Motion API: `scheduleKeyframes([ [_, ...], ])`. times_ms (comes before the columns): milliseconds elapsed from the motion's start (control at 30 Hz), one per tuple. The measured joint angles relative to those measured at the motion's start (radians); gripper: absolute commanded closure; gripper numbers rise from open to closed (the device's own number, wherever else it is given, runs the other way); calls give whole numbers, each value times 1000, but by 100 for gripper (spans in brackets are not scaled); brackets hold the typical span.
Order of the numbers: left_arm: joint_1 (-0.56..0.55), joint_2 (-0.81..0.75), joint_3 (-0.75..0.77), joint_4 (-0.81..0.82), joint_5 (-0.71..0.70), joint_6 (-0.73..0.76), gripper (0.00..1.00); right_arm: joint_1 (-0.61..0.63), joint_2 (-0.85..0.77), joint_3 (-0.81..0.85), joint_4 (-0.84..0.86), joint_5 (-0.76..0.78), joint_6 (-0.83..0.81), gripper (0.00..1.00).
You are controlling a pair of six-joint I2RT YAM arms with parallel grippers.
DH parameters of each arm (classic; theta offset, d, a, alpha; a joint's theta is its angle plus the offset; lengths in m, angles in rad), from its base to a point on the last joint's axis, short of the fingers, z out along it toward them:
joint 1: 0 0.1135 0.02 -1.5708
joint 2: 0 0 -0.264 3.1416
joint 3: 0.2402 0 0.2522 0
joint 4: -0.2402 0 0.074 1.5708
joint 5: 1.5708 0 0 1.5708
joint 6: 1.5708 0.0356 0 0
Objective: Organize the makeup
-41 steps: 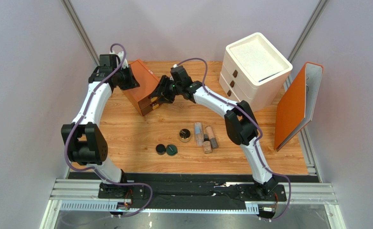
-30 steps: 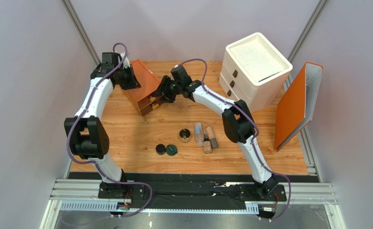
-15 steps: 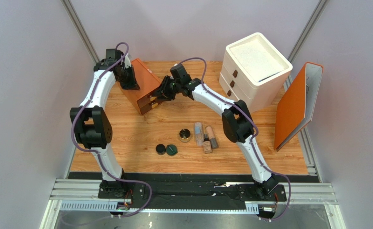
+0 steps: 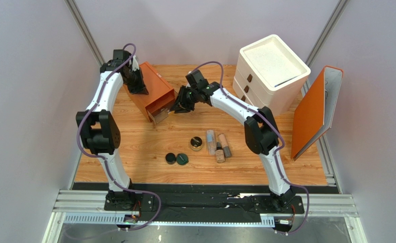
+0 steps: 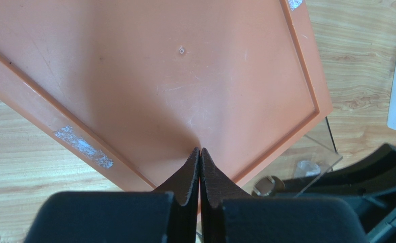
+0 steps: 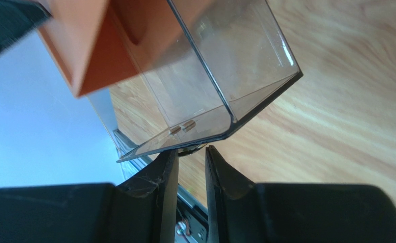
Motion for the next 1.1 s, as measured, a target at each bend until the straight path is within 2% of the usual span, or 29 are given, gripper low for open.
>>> scheduleKeyframes([
  [133,0,4,6,-5,0,-6,100,-1,-79,-98,-30,2,-32,67],
  [167,0,4,6,-5,1,-8,100,-2,-99,-120,-40,5,-41,63],
  [433,1,5,8,-6,0,-13,100,-7,-117,-129,-91,15,-123,45],
  [700,1,10,19,-17,0,-12,100,-7,-208,-130,-259,152,-278,43],
  [933,1,16,24,-23,0,-10,100,-8,-295,-278,-403,378,-391,43],
  [1100,1,33,53,-50,-11,-12,100,-11,-283,-391,-464,449,-415,45],
])
